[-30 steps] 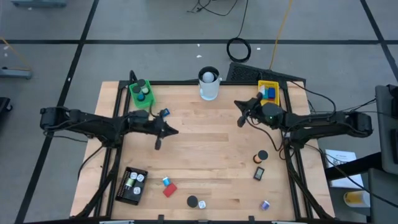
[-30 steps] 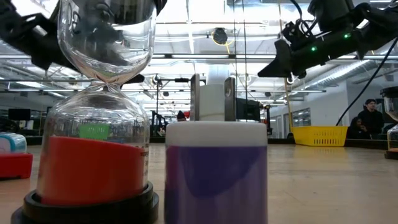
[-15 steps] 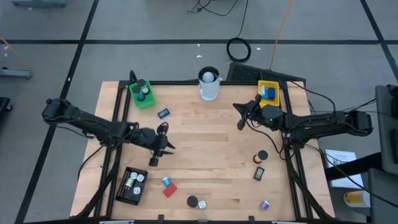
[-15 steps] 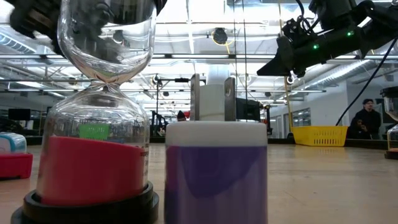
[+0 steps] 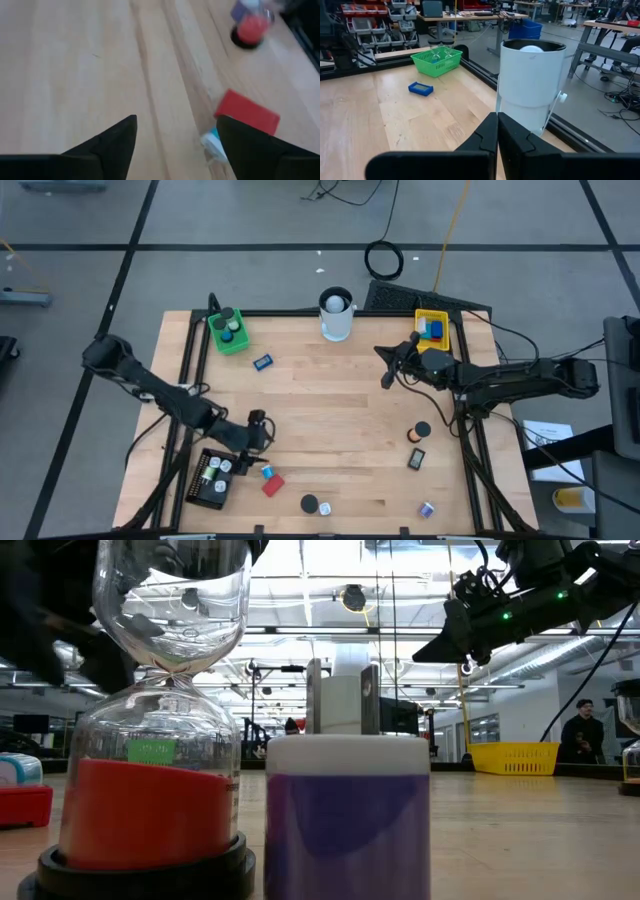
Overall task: Pick & Place Office items
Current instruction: Put the light blue charger adapter into the black bin
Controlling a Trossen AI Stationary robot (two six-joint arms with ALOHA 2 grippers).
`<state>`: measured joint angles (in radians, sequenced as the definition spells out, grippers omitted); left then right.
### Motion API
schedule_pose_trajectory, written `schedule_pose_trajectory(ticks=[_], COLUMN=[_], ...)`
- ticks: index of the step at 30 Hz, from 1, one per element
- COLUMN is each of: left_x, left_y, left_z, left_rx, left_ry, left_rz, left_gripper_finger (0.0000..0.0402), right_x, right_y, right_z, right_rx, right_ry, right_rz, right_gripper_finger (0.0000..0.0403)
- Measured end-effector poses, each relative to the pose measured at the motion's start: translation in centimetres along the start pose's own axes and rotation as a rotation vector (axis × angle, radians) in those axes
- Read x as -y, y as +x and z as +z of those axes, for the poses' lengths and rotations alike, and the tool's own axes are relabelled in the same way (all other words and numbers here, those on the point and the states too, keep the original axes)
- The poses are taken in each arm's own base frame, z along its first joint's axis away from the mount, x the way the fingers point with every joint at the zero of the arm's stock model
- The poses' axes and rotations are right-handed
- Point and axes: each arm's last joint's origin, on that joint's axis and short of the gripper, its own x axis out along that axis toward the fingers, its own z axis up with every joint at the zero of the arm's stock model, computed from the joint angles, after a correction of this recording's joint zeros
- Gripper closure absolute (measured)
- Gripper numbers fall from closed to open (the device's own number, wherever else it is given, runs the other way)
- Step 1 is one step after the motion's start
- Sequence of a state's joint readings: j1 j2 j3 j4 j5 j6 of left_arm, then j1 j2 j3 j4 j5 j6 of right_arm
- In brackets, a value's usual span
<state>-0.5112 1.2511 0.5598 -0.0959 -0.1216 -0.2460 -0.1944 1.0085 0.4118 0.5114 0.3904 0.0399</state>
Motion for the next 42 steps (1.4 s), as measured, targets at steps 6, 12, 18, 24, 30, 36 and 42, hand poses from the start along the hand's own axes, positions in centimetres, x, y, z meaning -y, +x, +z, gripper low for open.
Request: schedule_pose_trajectory(ticks=[6,12,18,24,30,36,42], left_x=[1.6,2.5,2.5,2.6,2.7,3.0,2.9], left_y=[0.9,1.6,3.2,4.3,4.4,4.3,4.7], left_z=[-0.5,-0.9,-1.7,-2.6,-2.5,-2.2,-2.2], left_rx=[-0.009,-0.021,-0.07,-0.131,-0.118,-0.078,-0.054], left_ry=[0.069,0.124,0.12,0.161,0.195,0.224,0.234], left_rz=[-0.07,-0.074,-0.06,-0.092,-0.099,-0.074,-0.015], left_gripper_finger=[0.0106,0.0115,0.0119,0.0119,0.0119,0.0119,0.0119], right_x=[-0.1,-0.1,-0.2,-0.3,-0.3,-0.3,-0.3], right_y=[0.2,0.3,0.6,0.9,0.9,0.9,0.9], right_z=[-0.2,-0.3,-0.4,-0.7,-0.6,-0.5,-0.5], right_rx=[-0.012,-0.014,-0.005,-0.017,-0.01,-0.001,0.0], right_ry=[-0.005,-0.006,-0.007,-0.018,-0.025,-0.026,-0.026], right_rz=[0.0,0.0,0.0,-0.001,0.0,0.0,0.001], right_gripper_finger=[0.0401,0.0401,0.0401,0.0401,0.0401,0.0401,0.0401])
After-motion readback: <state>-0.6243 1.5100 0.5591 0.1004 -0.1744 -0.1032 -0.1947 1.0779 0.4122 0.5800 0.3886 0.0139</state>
